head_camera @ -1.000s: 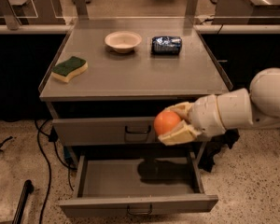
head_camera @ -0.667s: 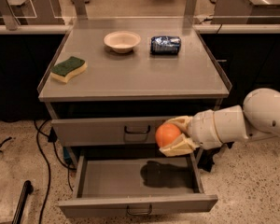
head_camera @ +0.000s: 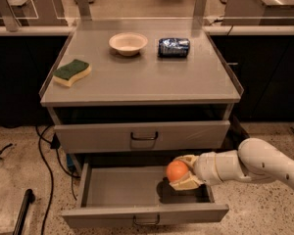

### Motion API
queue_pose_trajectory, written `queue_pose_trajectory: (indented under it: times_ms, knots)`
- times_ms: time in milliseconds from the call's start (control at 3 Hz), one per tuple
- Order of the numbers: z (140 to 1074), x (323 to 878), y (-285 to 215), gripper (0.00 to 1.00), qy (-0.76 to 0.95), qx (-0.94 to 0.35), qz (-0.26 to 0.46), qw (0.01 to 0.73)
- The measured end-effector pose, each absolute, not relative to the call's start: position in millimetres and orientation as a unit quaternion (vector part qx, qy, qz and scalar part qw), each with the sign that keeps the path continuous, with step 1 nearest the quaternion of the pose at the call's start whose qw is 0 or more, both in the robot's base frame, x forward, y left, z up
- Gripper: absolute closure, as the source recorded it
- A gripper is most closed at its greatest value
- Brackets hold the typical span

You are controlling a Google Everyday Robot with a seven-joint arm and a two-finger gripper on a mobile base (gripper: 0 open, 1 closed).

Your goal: Place orange into middle drawer

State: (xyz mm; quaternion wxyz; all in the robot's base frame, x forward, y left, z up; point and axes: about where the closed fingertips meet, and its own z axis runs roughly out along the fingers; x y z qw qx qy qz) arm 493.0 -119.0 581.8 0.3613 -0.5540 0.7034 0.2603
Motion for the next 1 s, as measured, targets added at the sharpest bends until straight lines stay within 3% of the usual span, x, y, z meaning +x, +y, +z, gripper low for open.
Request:
queue_pose_trajectory:
  times_ms: [667,1000]
  knots:
    - [572.0,490.2,-119.4,1.0,0.702,-0.559,0.259,0.357]
    - [524.4,491.7,-126.9,1.0,0.714,-0.555,0.241,0.353]
